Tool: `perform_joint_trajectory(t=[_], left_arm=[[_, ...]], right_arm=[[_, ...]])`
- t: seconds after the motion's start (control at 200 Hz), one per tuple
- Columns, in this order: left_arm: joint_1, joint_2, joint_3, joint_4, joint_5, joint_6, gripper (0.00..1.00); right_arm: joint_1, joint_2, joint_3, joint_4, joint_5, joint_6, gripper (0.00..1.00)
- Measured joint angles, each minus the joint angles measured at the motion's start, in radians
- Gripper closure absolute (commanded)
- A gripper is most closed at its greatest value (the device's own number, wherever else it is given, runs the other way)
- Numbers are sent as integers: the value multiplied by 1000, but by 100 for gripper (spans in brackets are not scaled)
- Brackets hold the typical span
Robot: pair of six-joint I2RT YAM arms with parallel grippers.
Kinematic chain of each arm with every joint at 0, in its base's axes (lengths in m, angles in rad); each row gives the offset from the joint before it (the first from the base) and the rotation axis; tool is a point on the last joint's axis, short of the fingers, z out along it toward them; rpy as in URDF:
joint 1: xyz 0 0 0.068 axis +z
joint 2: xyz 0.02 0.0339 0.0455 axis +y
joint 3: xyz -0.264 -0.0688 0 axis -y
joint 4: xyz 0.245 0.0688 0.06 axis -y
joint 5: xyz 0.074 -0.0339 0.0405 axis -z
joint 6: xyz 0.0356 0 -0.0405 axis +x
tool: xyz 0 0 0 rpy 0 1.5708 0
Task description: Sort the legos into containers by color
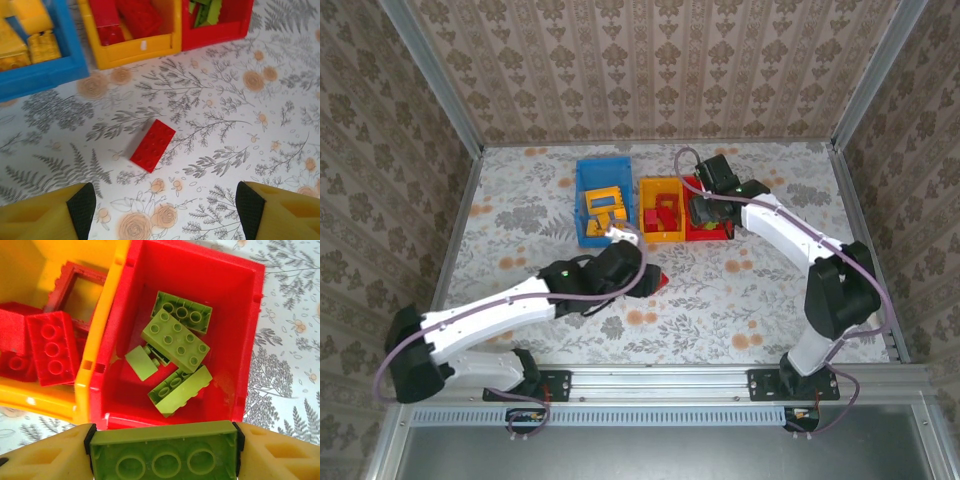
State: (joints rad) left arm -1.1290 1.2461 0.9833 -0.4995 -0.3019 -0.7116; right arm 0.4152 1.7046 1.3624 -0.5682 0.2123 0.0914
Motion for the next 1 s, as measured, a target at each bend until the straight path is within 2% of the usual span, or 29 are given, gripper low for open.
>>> perform_joint_trajectory(t=[0.255, 0.535, 0.725, 0.855, 1.0], left_arm=[[-31, 154, 85, 6, -10, 66, 22], [-36, 171, 111, 7, -13, 95, 22], [-49, 169, 111, 7, -30, 107, 21], [-70, 156, 111, 6, -58, 121, 16], [-65, 157, 112, -10, -66, 159, 8]], right_arm=[[-51, 117, 41, 12, -74, -154, 27], [-52, 195, 132, 11, -77, -221, 13], [-51, 190, 149, 6, -70, -224, 13], [-48, 117, 118, 2, -71, -208, 14], [-36, -124, -4, 16, -103, -127, 14]])
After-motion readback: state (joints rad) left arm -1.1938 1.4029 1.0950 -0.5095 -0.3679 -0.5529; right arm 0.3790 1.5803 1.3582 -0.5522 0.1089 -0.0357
